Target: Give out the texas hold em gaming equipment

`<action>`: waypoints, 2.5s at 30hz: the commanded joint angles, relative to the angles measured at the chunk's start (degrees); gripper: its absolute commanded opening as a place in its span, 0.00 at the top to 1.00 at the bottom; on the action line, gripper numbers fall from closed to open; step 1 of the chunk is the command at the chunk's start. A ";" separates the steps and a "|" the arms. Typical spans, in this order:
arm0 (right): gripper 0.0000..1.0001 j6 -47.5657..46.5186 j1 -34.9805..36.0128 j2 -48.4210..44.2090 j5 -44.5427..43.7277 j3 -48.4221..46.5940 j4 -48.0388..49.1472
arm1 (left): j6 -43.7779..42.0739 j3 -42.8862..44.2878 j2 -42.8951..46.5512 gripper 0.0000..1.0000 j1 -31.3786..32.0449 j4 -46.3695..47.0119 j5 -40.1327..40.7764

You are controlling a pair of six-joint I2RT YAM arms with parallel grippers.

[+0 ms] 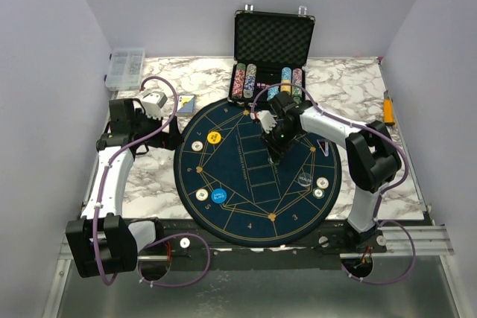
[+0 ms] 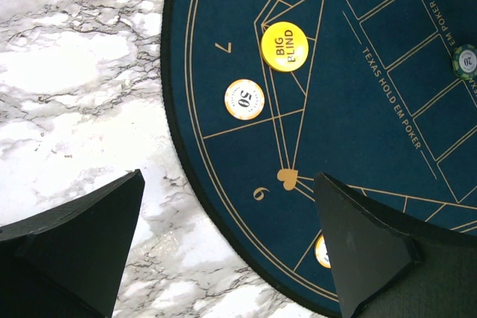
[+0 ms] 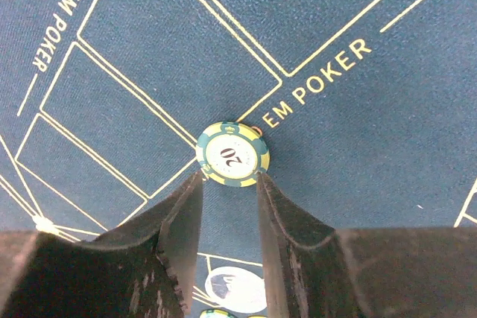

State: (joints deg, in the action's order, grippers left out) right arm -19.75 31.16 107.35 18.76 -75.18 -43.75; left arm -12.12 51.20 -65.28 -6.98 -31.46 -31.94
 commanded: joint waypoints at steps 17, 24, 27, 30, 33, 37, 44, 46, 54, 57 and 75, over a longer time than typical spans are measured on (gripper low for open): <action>0.69 -0.25 0.91 2.45 1.78 0.14 1.13 | -0.71 1.36 -0.62 0.02 0.34 -0.26 -1.15; 0.69 -0.09 4.83 5.80 3.59 -0.91 1.05 | -0.73 1.62 -0.88 0.02 0.38 -0.24 -1.05; 0.70 -0.09 6.22 7.39 4.66 -2.17 1.04 | -0.64 1.67 -0.93 0.02 0.37 -0.27 -1.19; 0.70 -0.05 7.45 8.38 4.48 -3.19 1.12 | -0.71 1.54 -0.84 0.01 0.36 -0.22 -0.68; 0.71 -0.48 7.75 9.42 5.69 -3.90 0.41 | -0.79 1.37 -0.74 0.02 0.37 -0.26 -0.69; 0.69 -1.85 7.78 6.16 11.09 -3.30 0.37 | -0.80 1.51 -0.82 0.02 0.39 -0.35 -0.72; 0.42 -3.71 6.62 -2.67 3.12 -1.74 -0.16 | -0.98 1.36 -0.47 0.02 0.34 -0.46 -1.10; 0.36 -5.66 6.38 -3.54 -1.84 -0.49 0.14 | -0.99 1.38 -0.52 0.01 0.32 -0.51 -1.19; 0.24 -11.56 6.36 -3.58 -7.17 1.60 3.02 | -1.16 1.19 -0.21 0.02 0.34 -0.53 -1.34; 0.23 -12.95 6.38 -2.44 -7.26 1.53 3.93 | -1.34 0.95 0.19 0.02 0.32 -0.53 -1.13; 0.35 -14.09 7.81 3.22 -5.97 2.03 5.68 | -1.36 1.18 -0.81 0.02 0.37 -0.44 -0.93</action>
State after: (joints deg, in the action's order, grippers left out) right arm -33.26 37.78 108.88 12.78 -74.26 -39.44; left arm -12.82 51.18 -65.80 -6.98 -31.53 -31.97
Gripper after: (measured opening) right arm 0.693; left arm 0.985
